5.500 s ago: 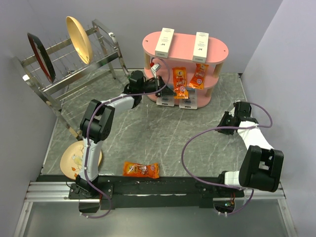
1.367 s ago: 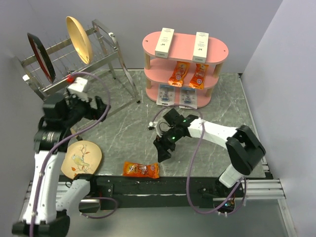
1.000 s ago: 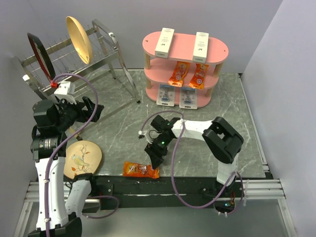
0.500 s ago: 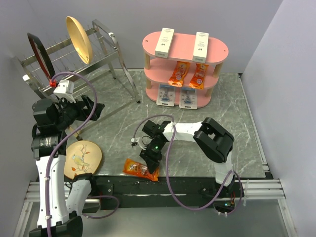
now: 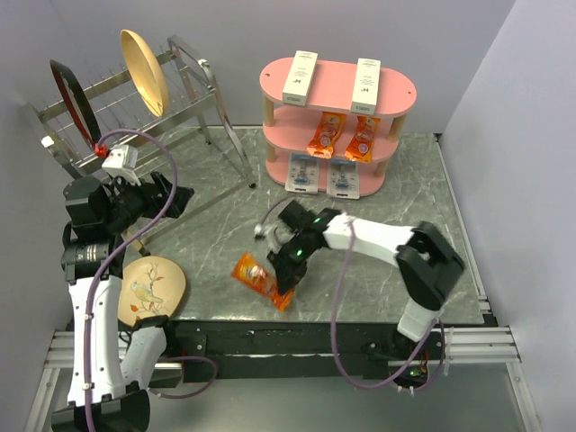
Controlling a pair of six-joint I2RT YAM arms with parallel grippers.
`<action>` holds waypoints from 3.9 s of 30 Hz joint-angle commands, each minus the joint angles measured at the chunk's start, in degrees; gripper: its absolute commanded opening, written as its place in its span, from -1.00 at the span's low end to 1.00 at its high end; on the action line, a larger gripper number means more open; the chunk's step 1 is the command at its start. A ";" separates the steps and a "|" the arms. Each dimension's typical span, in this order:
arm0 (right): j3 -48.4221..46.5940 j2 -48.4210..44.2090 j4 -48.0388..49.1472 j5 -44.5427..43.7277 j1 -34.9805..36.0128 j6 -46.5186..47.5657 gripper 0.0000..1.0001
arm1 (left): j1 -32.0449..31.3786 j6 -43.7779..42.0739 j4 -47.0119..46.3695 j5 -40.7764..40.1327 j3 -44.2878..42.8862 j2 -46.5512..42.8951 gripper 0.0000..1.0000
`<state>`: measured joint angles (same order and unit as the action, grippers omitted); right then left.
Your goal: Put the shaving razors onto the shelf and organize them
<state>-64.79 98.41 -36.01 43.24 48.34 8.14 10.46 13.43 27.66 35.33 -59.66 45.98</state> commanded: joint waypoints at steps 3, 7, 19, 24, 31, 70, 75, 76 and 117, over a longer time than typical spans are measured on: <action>-5.69 -9.64 9.51 -0.19 -14.57 -20.94 -1.00 | -0.61 8.62 -12.87 6.76 5.51 0.08 0.99; -9.89 -8.77 20.08 -1.93 -18.19 -36.22 -1.00 | -7.19 8.19 -14.74 5.36 3.24 5.43 0.99; 3.08 -13.78 58.58 -13.02 -22.66 -56.80 -1.00 | -16.08 -2.27 -8.32 -5.62 -10.21 24.86 0.71; 2.93 -10.18 67.81 -10.73 -23.55 -62.28 -1.00 | -17.83 -2.53 -8.15 -5.19 -11.27 28.11 0.45; -3.76 -3.41 62.92 -14.58 -23.46 -67.38 -1.00 | -24.43 -1.76 -16.40 -2.20 -4.77 27.76 -0.35; -10.35 1.87 48.67 -21.18 -24.25 -66.59 -0.50 | -35.51 4.23 -42.42 -6.68 -8.89 50.44 -0.98; -10.62 2.14 48.75 -21.45 -24.69 -66.85 -0.33 | -35.86 3.97 -43.04 -6.42 -12.23 52.98 -0.98; -10.70 2.05 49.01 -21.53 -24.69 -67.20 -0.30 | -35.95 4.15 -43.13 -6.33 -12.58 53.34 -0.98; -12.55 5.48 53.41 -18.11 -23.29 -67.47 -0.40 | -37.70 4.50 -42.60 -7.03 -11.09 51.32 -0.98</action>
<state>-74.94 103.74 14.46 24.69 24.51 -59.16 -26.68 18.72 -13.02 28.58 -70.65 99.98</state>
